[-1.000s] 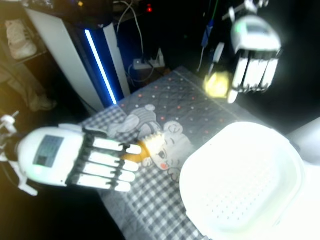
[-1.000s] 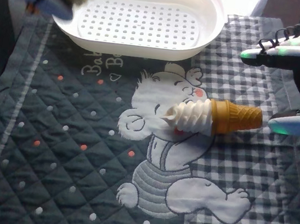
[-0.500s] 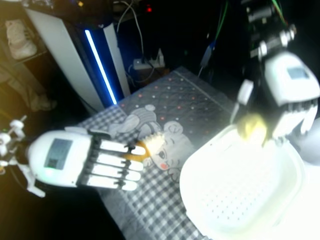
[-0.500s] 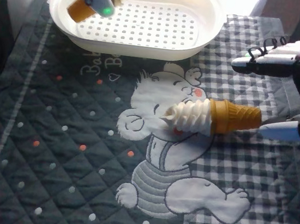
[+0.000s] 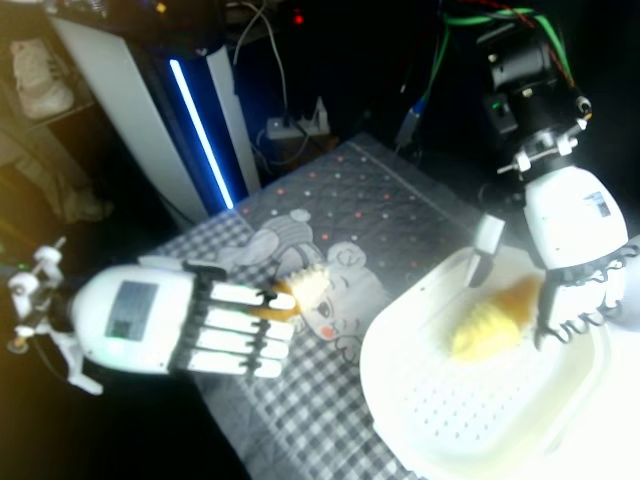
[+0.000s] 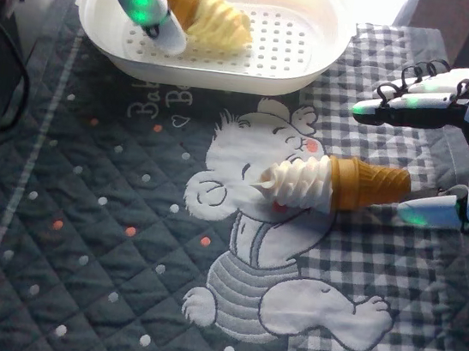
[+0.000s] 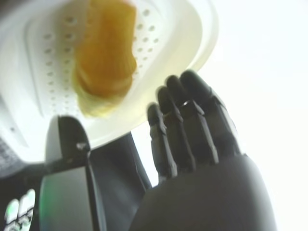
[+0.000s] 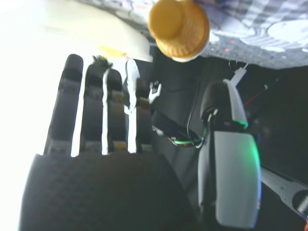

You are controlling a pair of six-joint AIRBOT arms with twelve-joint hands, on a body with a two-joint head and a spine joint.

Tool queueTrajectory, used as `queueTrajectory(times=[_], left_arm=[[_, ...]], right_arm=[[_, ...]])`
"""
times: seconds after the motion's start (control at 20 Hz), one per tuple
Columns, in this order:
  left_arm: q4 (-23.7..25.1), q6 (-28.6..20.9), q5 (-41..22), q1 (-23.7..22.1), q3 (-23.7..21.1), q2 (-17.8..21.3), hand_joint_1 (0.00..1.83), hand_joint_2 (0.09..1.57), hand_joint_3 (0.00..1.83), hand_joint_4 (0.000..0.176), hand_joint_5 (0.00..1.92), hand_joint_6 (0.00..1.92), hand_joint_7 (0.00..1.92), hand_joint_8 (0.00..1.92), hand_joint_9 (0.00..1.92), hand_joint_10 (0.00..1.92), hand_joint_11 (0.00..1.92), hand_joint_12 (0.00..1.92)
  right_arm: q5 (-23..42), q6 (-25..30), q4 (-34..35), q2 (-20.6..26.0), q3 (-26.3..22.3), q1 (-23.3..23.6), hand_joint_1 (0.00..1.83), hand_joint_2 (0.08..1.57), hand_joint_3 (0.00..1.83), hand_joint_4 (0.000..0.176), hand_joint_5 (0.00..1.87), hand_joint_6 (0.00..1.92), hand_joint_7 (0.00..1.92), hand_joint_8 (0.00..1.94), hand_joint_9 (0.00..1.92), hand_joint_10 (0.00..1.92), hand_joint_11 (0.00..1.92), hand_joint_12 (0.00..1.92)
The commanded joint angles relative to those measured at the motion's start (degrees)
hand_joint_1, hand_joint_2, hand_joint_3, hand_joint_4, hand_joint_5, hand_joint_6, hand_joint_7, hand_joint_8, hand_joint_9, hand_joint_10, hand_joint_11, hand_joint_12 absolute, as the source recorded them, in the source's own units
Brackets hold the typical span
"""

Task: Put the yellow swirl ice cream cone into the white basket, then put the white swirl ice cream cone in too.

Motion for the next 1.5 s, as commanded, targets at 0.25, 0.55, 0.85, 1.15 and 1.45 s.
queueTrajectory(times=[0.25,0.55,0.85,1.15,1.45], left_arm=[[-3.54,0.0,-25.17,0.16,-15.78,13.42,0.73,0.89,0.0,0.124,0.36,0.01,0.38,0.0,0.47,0.0,0.27,0.88],[-4.65,-3.27,-46.01,10.25,-33.17,28.37,0.75,0.88,0.0,0.065,0.35,0.0,0.34,0.0,0.28,0.01,0.0,0.83],[-8.69,-7.08,-55.78,20.65,-40.67,36.74,0.82,0.81,0.0,0.031,0.4,0.0,0.38,0.01,0.34,0.02,0.0,0.86],[-9.75,-7.07,-56.38,21.91,-41.34,37.11,0.8,0.83,0.0,0.032,0.38,0.0,0.38,0.0,0.33,0.0,0.0,0.81],[-15.57,-7.06,-62.28,28.67,-44.12,41.19,0.8,0.8,0.0,0.046,0.38,0.0,0.38,0.0,0.38,0.0,0.05,0.83]], right_arm=[[10.23,1.99,2.68,1.0,0.46,3.43,0.79,1.01,0.0,0.093,0.35,0.0,0.29,0.0,0.23,0.0,0.22,0.0],[10.44,5.65,-2.15,1.0,1.39,5.8,0.58,0.93,0.0,0.139,0.29,0.0,0.35,0.0,0.34,0.01,0.36,0.05],[7.34,8.39,-6.33,0.94,2.22,5.99,0.69,0.89,0.0,0.05,0.21,0.0,0.25,0.01,0.26,0.02,0.3,0.04],[4.95,8.95,-10.19,0.73,2.46,9.56,0.72,0.87,0.0,0.064,0.24,0.01,0.23,0.01,0.27,0.02,0.3,0.04],[-2.5,15.93,-29.11,-5.78,3.25,21.87,0.7,0.85,0.0,0.094,0.23,0.0,0.33,0.01,0.4,0.01,0.08,1.05]])
